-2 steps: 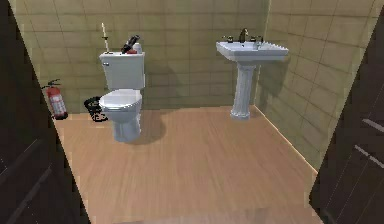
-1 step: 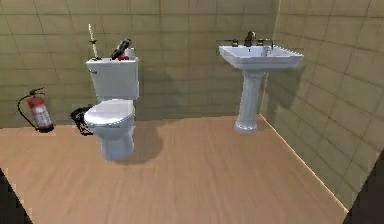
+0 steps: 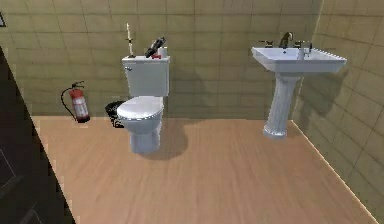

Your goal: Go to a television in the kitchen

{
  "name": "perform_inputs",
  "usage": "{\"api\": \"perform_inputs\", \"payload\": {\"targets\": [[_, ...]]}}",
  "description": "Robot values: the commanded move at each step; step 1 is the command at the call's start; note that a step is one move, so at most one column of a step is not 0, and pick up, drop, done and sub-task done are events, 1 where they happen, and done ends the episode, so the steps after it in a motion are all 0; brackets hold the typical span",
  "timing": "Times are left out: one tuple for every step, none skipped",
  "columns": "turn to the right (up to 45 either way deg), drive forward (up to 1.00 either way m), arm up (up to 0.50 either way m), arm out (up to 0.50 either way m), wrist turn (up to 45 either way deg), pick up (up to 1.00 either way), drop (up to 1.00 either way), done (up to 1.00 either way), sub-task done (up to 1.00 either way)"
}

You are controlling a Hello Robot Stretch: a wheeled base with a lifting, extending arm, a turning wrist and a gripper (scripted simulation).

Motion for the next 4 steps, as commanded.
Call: {"api": "perform_inputs", "payload": {"targets": [[0.0,0.10,0.00,0.00,0.0,0.00,0.00,0.00,0.00],[-18.0,0.00,0.00,0.00,0.0,0.00,0.00,0.00,0.00],[0.0,0.90,0.00,0.00,0.0,0.00,0.00,0.00,0.00],[-30.0,0.00,0.00,0.00,0.0,0.00,0.00,0.00,0.00]]}}
